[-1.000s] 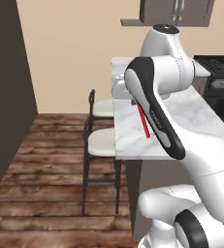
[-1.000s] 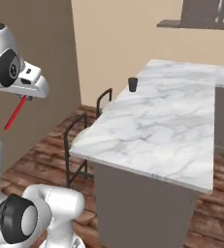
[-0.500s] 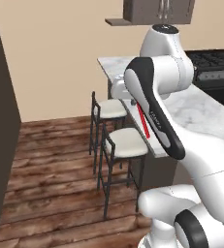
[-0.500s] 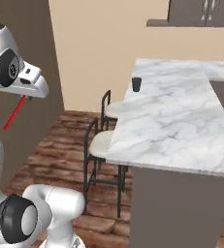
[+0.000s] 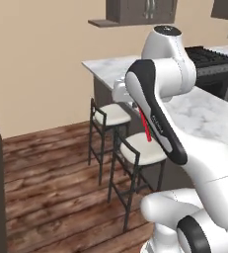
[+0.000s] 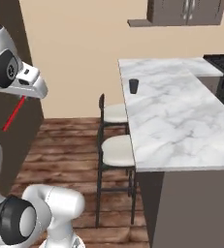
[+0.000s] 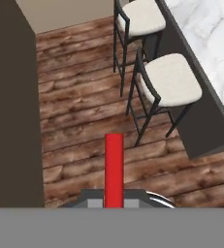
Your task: Take a straw from the drawer in front and place it inside the glass cup on the dining counter.
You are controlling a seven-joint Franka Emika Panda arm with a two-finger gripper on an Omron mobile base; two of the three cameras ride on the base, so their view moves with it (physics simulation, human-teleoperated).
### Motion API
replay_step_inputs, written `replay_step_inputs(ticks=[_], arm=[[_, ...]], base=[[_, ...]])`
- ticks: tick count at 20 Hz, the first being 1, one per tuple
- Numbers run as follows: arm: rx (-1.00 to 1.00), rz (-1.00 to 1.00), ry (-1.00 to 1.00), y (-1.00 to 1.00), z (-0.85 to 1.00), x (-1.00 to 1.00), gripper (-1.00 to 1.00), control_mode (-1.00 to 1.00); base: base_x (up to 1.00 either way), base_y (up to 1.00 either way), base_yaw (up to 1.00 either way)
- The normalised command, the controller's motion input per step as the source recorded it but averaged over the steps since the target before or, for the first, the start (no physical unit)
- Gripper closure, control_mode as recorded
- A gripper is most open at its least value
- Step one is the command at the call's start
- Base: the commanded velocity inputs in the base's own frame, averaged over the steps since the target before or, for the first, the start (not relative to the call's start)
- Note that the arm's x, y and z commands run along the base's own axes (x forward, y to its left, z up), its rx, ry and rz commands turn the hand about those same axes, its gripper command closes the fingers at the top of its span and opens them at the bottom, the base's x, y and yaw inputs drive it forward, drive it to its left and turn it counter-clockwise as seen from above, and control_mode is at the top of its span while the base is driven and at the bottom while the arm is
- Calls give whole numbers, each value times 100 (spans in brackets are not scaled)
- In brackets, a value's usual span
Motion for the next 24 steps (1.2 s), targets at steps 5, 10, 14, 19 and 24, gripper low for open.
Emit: replay_step_inputs(ticks=[5, 10, 14, 19, 24], arm=[[0, 0, 0, 0, 0, 0, 100, 100], [0, 0, 0, 0, 0, 0, 100, 100], [0, 0, 0, 0, 0, 0, 100, 100], [0, 0, 0, 0, 0, 0, 100, 100], [0, 0, 0, 0, 0, 0, 100, 100]], base=[[46, 65, -56], [28, 62, -59], [6, 70, -63], [1, 74, -62], [0, 81, -59]])
